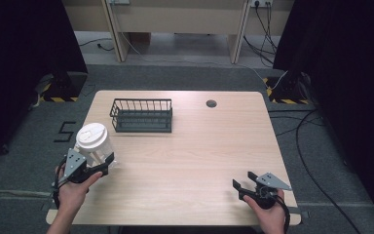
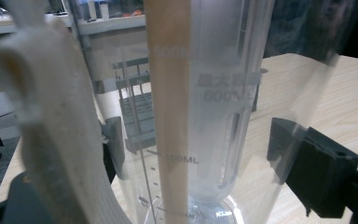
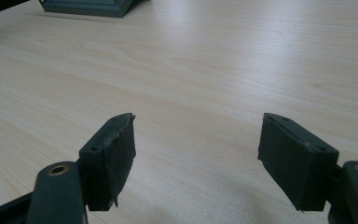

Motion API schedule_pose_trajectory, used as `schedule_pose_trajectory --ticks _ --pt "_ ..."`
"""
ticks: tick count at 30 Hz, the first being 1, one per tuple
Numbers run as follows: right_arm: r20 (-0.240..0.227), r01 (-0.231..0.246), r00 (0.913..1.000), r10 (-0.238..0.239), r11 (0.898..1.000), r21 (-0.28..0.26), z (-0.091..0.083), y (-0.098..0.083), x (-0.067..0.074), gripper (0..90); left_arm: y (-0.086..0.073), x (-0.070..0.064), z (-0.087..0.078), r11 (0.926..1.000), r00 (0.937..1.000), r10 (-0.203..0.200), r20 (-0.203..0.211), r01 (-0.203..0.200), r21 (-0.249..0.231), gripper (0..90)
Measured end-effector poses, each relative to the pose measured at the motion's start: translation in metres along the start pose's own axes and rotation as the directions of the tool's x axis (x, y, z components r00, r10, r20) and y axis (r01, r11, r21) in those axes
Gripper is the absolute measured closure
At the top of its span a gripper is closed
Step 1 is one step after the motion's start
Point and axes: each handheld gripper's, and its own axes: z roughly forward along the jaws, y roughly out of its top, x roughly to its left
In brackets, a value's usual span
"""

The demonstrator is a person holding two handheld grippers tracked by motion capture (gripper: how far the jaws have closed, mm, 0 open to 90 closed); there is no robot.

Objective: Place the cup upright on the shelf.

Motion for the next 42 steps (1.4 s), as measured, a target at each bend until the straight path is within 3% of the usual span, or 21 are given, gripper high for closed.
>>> schedule_pose_trajectory --ticks 42 --pt "-0.004 0.005 1.0 -0.005 1.0 0.004 0.0 0.0 0.0 28.0 0.043 -0.01 0.052 0.9992 0.9998 0.009 0.019 -0.008 -0.04 17.5"
